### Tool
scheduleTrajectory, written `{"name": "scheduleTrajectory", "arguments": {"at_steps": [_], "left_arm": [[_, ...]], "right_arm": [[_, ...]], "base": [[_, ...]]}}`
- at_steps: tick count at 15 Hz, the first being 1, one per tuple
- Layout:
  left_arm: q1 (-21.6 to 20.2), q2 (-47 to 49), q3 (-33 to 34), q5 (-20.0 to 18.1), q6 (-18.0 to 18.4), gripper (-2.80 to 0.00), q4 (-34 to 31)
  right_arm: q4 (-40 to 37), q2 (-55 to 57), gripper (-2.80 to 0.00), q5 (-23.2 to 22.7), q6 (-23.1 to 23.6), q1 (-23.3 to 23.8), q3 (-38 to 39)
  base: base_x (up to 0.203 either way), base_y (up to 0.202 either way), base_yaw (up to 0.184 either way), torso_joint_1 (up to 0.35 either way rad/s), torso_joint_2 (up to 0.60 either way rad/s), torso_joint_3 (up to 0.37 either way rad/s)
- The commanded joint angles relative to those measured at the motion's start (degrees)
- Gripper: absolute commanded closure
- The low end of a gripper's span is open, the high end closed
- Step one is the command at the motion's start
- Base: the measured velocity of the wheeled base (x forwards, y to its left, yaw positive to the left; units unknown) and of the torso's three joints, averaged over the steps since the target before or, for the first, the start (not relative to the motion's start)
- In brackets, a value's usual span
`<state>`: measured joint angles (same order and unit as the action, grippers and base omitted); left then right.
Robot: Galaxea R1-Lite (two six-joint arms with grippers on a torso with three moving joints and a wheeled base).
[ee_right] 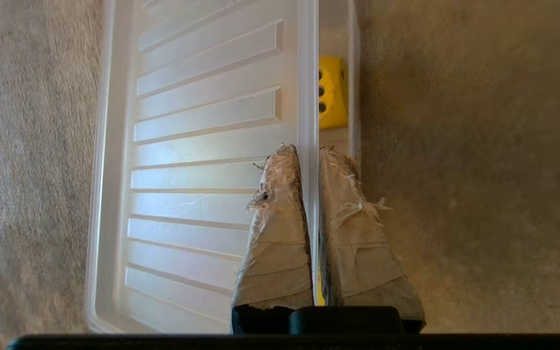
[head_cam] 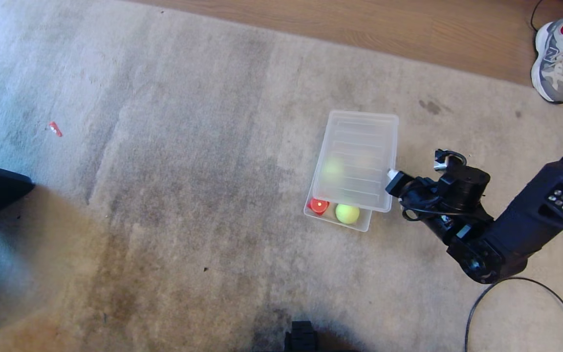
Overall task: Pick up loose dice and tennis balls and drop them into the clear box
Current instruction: Close the lid
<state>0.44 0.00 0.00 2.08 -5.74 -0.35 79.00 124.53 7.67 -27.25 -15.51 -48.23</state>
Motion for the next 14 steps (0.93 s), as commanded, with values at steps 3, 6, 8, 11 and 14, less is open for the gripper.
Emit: {"name": "scheduleTrajectory", "arguments": {"at_steps": [3, 6, 8, 11, 14], "left_arm": [[0.0, 0.0, 0.0, 0.02, -0.06, 0.0, -0.01], [0.0, 0.0, 0.0, 0.02, -0.06, 0.0, -0.01], [0.0, 0.0, 0.0, 0.02, -0.06, 0.0, -0.01], [0.0, 0.0, 0.0, 0.02, -0.06, 0.0, -0.01], [0.0, 0.0, 0.0, 0.02, -0.06, 0.0, -0.01]], "right_arm": [[2.28, 5.54, 0.0, 0.42, -0.71, -2.0, -1.6], [2.51, 6.75, 0.0, 0.42, -0.31, -2.4, -1.37], [2.4, 6.88, 0.0, 0.34, -0.35, -2.93, -1.11], [2.39, 8.62, 0.0, 0.33, -0.17, -2.95, -1.21], [2.52, 10.29, 0.0, 0.63, -0.04, -2.47, -1.17]], "base": [[0.0, 0.0, 0.0, 0.0, 0.0, 0.0], [0.0, 0.0, 0.0, 0.0, 0.0, 0.0], [0.0, 0.0, 0.0, 0.0, 0.0, 0.0], [0.0, 0.0, 0.0, 0.0, 0.0, 0.0], [0.0, 0.0, 0.0, 0.0, 0.0, 0.0]]}}
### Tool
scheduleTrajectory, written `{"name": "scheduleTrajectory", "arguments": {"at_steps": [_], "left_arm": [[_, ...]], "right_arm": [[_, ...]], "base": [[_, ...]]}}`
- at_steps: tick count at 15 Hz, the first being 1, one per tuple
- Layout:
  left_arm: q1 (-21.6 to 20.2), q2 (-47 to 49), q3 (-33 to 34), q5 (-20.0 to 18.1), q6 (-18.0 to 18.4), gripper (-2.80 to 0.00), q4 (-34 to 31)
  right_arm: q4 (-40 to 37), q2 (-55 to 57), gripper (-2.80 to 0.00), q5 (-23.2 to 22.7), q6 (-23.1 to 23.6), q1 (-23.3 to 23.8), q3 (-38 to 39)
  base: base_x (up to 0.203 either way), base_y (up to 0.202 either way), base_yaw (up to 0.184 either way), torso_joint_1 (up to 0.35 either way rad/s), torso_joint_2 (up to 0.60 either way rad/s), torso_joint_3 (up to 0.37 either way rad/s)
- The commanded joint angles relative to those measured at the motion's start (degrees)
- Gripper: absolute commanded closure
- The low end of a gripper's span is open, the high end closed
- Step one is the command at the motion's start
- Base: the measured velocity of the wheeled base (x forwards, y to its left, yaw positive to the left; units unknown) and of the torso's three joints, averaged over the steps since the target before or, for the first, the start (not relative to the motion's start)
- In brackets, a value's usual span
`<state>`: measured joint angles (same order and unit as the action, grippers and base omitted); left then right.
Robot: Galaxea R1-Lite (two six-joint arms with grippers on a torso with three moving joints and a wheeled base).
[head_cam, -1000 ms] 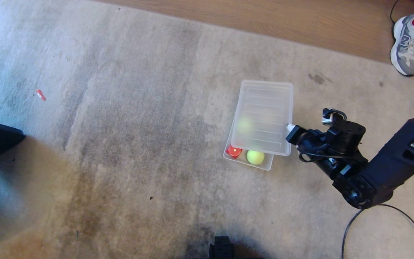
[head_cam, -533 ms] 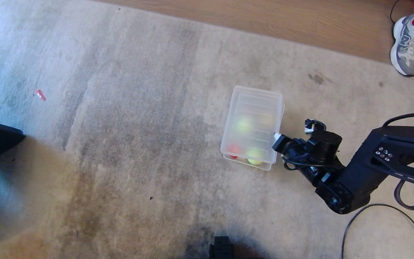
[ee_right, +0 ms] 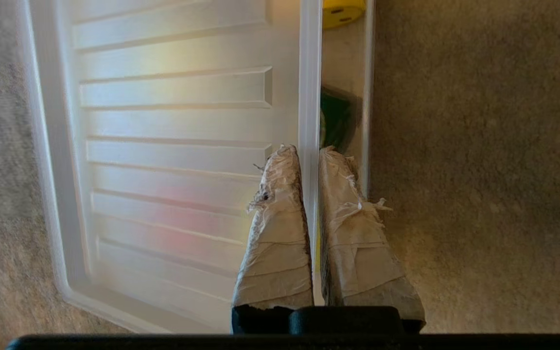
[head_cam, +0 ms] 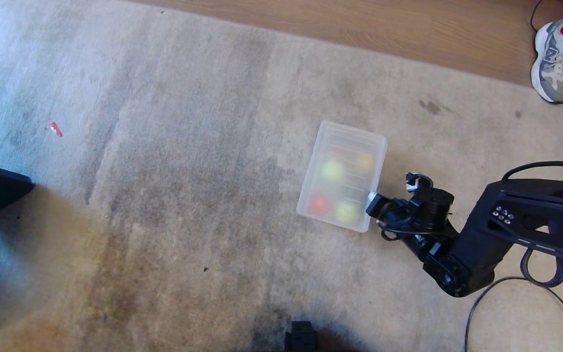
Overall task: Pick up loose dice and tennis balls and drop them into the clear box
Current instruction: Close the lid
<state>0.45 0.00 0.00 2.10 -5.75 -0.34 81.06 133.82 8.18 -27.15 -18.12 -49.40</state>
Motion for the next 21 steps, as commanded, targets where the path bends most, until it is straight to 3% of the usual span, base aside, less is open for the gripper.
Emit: {"name": "scheduleTrajectory", "arguments": {"at_steps": [1, 12, 13, 21], "left_arm": [[-0.01, 0.0, 0.0, 0.01, -0.05, 0.0, -0.01], [-0.01, 0.0, 0.0, 0.01, -0.05, 0.0, -0.01], [-0.01, 0.0, 0.0, 0.01, -0.05, 0.0, -0.01], [-0.01, 0.0, 0.0, 0.01, -0.05, 0.0, -0.01]], "right_arm": [[0.33, 1.24, 0.0, -0.01, -0.19, 0.48, 0.0], [0.6, 1.77, 0.0, 0.35, 1.8, 2.92, 0.17], [0.6, 1.79, -2.8, 0.35, 1.66, 2.92, 0.09], [2.88, 1.79, -2.8, -2.03, 1.56, 2.3, -0.35]], "base": [[0.0, 0.0, 0.0, 0.0, 0.0, 0.0], [0.0, 0.0, 0.0, 0.0, 0.0, 0.0], [0.0, 0.0, 0.0, 0.0, 0.0, 0.0], [0.0, 0.0, 0.0, 0.0, 0.0, 0.0]]}}
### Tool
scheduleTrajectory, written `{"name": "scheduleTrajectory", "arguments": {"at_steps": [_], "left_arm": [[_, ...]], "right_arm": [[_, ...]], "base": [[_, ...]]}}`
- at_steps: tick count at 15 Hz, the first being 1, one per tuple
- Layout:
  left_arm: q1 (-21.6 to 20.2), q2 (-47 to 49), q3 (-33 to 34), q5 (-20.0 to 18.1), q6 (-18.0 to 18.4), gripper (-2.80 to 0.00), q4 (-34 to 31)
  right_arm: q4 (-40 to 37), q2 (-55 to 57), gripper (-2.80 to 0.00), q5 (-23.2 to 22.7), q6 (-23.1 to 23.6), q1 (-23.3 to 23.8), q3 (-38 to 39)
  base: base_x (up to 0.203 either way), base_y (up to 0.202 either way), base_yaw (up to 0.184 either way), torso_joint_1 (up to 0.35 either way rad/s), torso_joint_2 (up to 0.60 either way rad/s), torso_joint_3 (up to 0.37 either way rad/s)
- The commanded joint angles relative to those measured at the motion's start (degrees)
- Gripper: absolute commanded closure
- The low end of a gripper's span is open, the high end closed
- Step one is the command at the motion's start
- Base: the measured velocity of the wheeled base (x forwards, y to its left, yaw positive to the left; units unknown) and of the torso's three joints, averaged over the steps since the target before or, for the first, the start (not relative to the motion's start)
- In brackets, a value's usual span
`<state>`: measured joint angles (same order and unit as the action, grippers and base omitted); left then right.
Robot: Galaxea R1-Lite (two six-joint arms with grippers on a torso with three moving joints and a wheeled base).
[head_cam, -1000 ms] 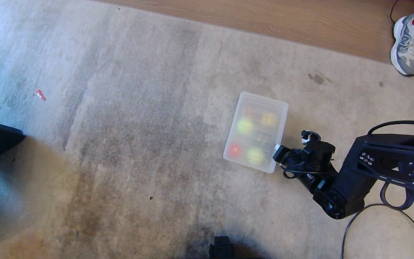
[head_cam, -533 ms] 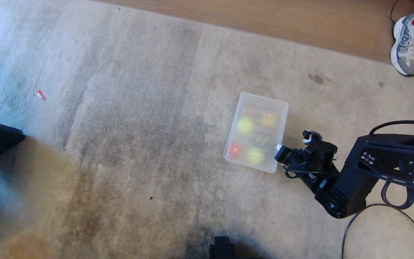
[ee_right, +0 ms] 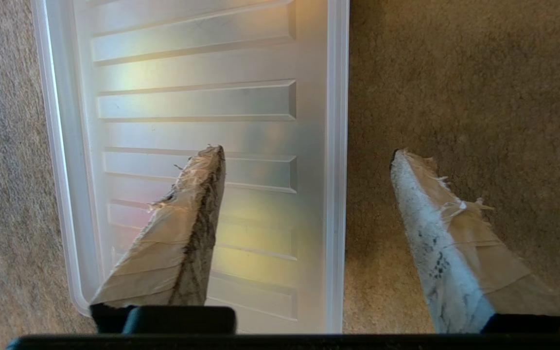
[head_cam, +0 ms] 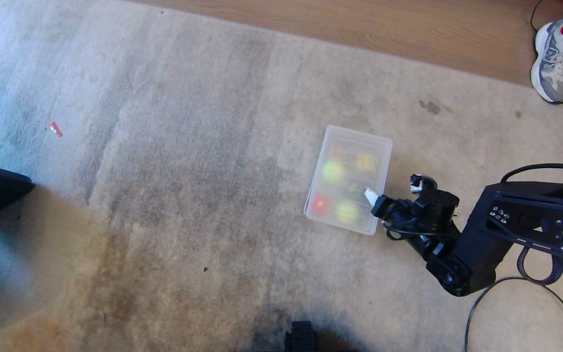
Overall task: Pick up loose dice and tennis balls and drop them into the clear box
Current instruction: Close the lid
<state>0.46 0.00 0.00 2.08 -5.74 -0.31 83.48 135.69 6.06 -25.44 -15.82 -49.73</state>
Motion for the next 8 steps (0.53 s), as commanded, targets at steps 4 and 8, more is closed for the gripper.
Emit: {"name": "scheduleTrajectory", "arguments": {"at_steps": [4, 8], "left_arm": [[-0.02, 0.0, 0.0, 0.02, -0.06, 0.0, -0.04], [-0.02, 0.0, 0.0, 0.02, -0.06, 0.0, -0.04]], "right_arm": [[0.54, -0.42, -2.8, -2.51, -0.4, -0.08, -0.19], [0.72, -4.16, -2.8, -3.85, -0.31, -0.28, 2.91]], "base": [[0.0, 0.0, 0.0, 0.0, 0.0, 0.0], [0.0, 0.0, 0.0, 0.0, 0.0, 0.0]]}}
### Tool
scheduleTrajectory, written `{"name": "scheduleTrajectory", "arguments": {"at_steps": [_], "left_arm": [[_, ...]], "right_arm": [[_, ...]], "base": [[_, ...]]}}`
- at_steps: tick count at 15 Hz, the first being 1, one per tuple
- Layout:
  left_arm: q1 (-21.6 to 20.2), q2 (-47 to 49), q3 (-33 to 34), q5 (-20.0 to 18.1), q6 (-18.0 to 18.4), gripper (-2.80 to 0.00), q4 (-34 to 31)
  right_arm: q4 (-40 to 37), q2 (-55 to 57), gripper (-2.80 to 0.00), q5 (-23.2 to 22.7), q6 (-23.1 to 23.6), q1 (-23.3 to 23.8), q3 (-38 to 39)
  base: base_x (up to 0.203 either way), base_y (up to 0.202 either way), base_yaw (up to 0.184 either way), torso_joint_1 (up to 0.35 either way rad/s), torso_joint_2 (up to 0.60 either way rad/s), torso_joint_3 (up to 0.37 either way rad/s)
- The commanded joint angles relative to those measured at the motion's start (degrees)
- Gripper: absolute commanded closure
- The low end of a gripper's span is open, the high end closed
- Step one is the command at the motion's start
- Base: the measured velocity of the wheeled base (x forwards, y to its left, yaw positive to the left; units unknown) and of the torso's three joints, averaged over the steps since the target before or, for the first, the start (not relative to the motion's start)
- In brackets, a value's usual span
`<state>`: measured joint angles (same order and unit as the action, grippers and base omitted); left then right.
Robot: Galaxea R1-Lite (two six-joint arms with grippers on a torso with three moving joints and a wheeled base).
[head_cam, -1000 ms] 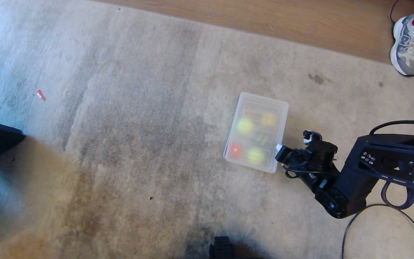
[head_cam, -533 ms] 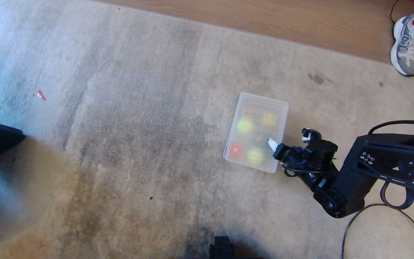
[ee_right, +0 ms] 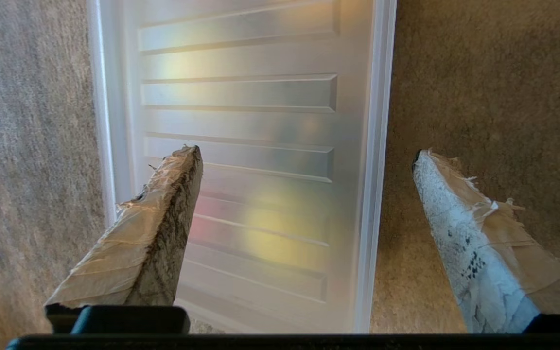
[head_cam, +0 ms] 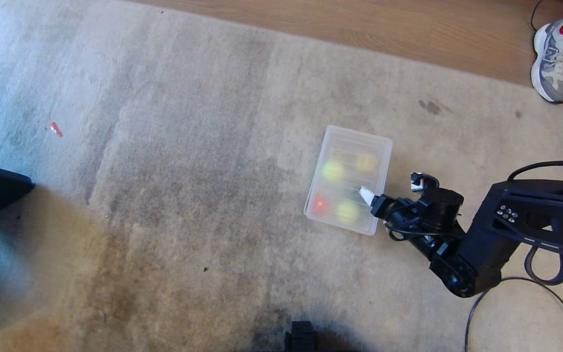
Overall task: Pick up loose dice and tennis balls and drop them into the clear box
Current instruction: Close the lid
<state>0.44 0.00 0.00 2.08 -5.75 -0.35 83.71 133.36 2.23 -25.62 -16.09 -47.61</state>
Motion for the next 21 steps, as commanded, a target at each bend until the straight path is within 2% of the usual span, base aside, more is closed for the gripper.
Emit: {"name": "scheduleTrajectory", "arguments": {"at_steps": [1, 4, 5, 8, 13, 16, 21], "left_arm": [[0.0, 0.0, 0.0, 0.02, -0.05, 0.0, 0.0], [0.0, 0.0, 0.0, 0.02, -0.05, 0.0, 0.0], [0.0, 0.0, 0.0, 0.02, -0.05, 0.0, 0.0], [0.0, 0.0, 0.0, 0.02, -0.05, 0.0, 0.0], [0.0, 0.0, 0.0, 0.02, -0.05, 0.0, 0.0], [0.0, 0.0, 0.0, 0.02, -0.05, 0.0, 0.0], [0.0, 0.0, 0.0, 0.02, -0.05, 0.0, 0.0]], "right_arm": [[0.4, -3.34, -2.8, -0.08, -0.23, 0.0, 1.98], [0.47, -5.83, -2.8, -0.04, -4.18, -0.24, 5.14], [0.48, -6.52, 0.0, 0.02, -5.55, -0.25, 6.42], [-1.17, -7.21, 0.0, -0.08, -5.85, 0.06, 7.18], [-10.54, -9.28, 0.0, 1.89, -5.65, 1.48, 8.04], [-15.71, -10.83, 0.0, 2.78, -2.91, 3.1, 8.84], [-16.37, -7.46, 0.0, 3.13, -2.82, 3.29, 5.69]], "base": [[0.0, 0.0, 0.0, 0.0, 0.0, 0.0], [0.0, 0.0, 0.0, 0.0, 0.0, 0.0], [0.0, 0.0, 0.0, 0.0, 0.0, 0.0], [0.0, 0.0, 0.0, 0.0, 0.0, 0.0], [0.0, 0.0, 0.0, 0.0, 0.0, 0.0], [0.0, 0.0, 0.0, 0.0, 0.0, 0.0], [0.0, 0.0, 0.0, 0.0, 0.0, 0.0]]}}
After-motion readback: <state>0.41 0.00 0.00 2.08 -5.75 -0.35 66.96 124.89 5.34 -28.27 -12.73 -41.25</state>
